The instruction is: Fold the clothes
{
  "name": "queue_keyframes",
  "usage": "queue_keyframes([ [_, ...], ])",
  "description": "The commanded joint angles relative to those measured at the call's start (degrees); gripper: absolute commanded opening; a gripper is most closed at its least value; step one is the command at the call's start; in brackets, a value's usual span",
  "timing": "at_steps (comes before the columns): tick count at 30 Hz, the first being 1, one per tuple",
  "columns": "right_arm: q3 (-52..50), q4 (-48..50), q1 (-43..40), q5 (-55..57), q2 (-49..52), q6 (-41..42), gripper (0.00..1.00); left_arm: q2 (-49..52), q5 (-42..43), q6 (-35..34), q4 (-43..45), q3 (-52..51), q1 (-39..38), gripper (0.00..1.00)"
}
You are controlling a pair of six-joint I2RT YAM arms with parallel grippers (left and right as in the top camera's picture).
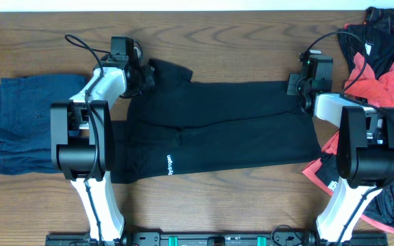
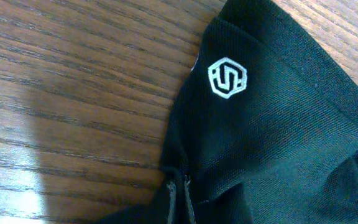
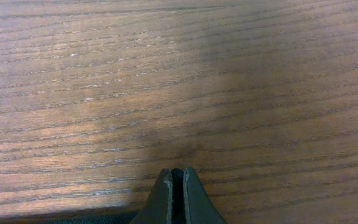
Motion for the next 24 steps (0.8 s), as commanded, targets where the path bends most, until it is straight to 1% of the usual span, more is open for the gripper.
queue_keyframes([
  [1,-2.82,-3.8,0.07,1.31,2.32,0.31,0.01,-2.91,-0.09,-0.74,-0.74,0.79,0.26,0.06],
  [7,-2.82,-7.21,-0.02,1.31,-2.84,0.5,0.01,-7.8,-0.09,-0.72,-3.52,0.79,0.26,0.06],
  [10,-2.82,-10.84,-0.02,1.31,-6.67,0.48,0.01,-10.88,-0.11,-0.7,-6.95,0.79,0.26,0.06],
  [14,-2.82,-17.07,-0.09,1.31,-11.58,0.48,0.01,-14.99,-0.11,-0.35,-13.64,0.79,0.26,0.06],
  [19,-2.82,-27.89,-0.2,1.33,-17.79,0.5,0.01,-20.09,-0.13,2.49,-22.16,0.79,0.26,0.06],
  [24,-2.82,-37.13,-0.2,1.31,-23.37,0.52,0.01,-22.95,-0.13,3.26,-31.26,0.79,0.26,0.06],
])
